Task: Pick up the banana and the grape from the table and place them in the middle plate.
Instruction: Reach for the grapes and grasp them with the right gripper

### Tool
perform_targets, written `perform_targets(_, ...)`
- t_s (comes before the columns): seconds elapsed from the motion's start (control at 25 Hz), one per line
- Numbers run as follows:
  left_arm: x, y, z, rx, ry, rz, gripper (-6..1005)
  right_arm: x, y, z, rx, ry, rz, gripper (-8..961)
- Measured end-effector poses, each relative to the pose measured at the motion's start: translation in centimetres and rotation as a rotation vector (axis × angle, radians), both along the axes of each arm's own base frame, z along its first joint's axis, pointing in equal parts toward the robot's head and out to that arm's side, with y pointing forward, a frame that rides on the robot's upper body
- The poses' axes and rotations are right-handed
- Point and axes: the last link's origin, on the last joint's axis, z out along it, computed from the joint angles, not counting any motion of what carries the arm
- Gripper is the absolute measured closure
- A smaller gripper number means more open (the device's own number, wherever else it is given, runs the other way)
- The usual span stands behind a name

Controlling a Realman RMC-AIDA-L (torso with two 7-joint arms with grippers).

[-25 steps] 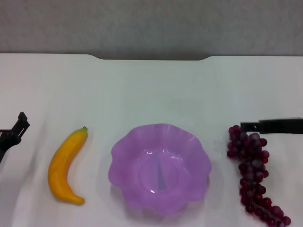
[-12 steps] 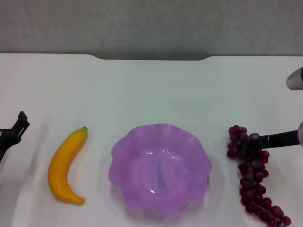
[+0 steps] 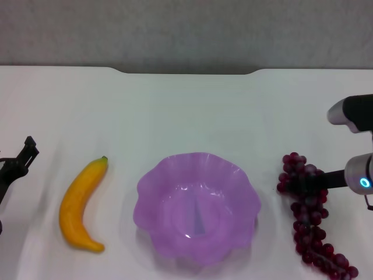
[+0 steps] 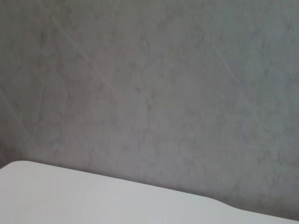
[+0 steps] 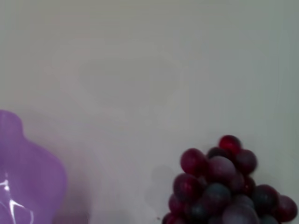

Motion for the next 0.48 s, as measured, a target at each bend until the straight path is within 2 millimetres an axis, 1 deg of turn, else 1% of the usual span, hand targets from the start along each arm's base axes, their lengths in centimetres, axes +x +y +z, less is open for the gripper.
perform_targets(0.16, 0.0, 0.0, 0.0, 0.001, -0.001, 0.0, 105, 0.0, 0.0, -0.8, 0.01, 0.006, 0.019, 182)
perform_targets(0.48, 0.2, 0.2, 0.0, -0.001, 0.0, -0.006, 106, 0.9, -0.3, -1.9, -0.009, 0.012, 0.009, 189)
